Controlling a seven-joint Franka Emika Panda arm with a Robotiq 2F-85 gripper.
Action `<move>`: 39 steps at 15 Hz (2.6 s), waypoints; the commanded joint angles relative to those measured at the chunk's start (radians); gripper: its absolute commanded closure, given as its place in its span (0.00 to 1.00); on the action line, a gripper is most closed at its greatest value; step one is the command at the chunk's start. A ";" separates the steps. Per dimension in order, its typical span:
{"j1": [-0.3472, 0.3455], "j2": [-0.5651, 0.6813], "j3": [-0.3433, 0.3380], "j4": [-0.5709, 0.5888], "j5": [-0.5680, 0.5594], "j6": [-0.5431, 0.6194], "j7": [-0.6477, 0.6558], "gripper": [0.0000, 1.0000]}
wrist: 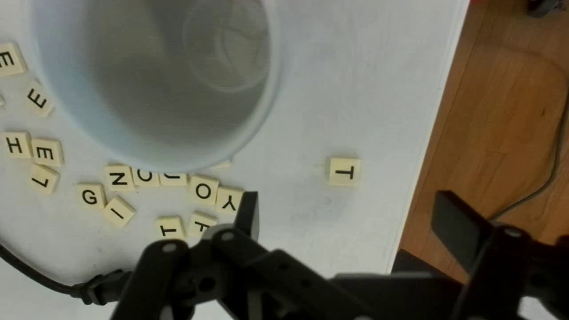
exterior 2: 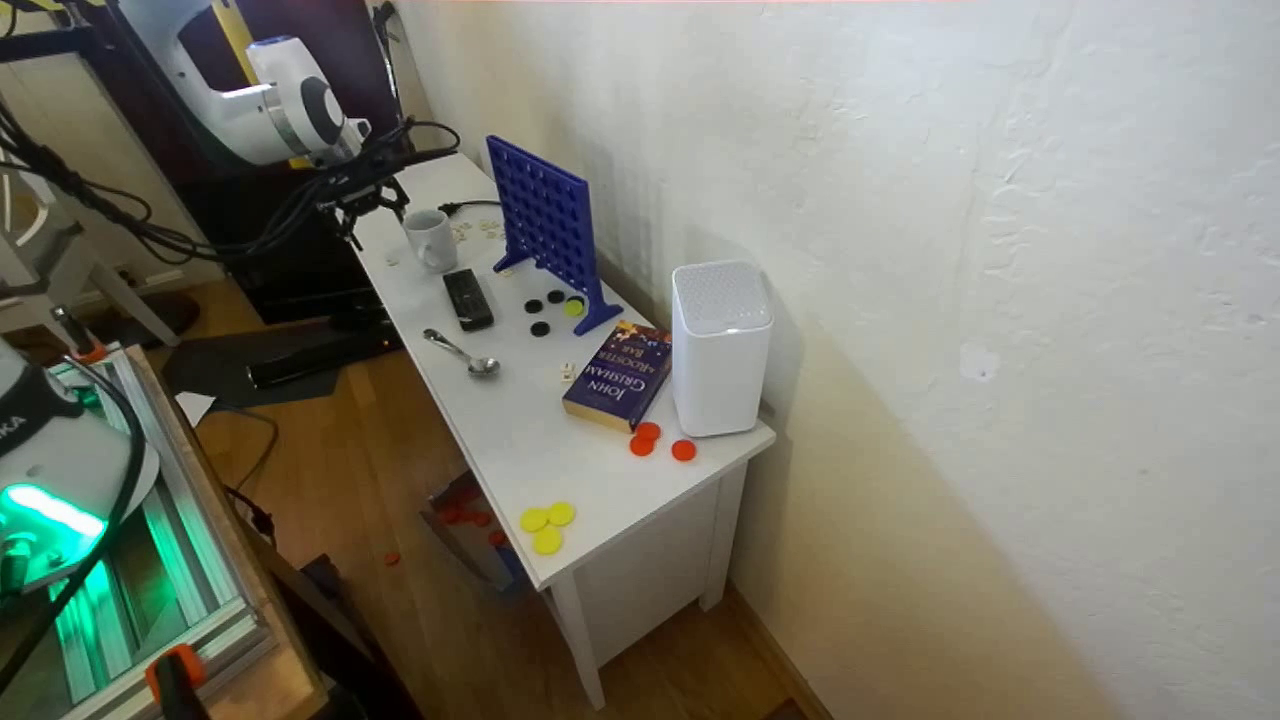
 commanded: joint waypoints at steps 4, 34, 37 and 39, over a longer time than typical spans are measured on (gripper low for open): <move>-0.022 0.027 0.023 0.036 -0.068 -0.036 -0.043 0.29; -0.068 0.128 0.070 0.120 -0.068 -0.055 -0.118 0.61; -0.083 0.134 0.083 0.123 -0.066 -0.056 -0.129 0.59; -0.092 0.139 0.092 0.124 -0.064 -0.058 -0.137 0.60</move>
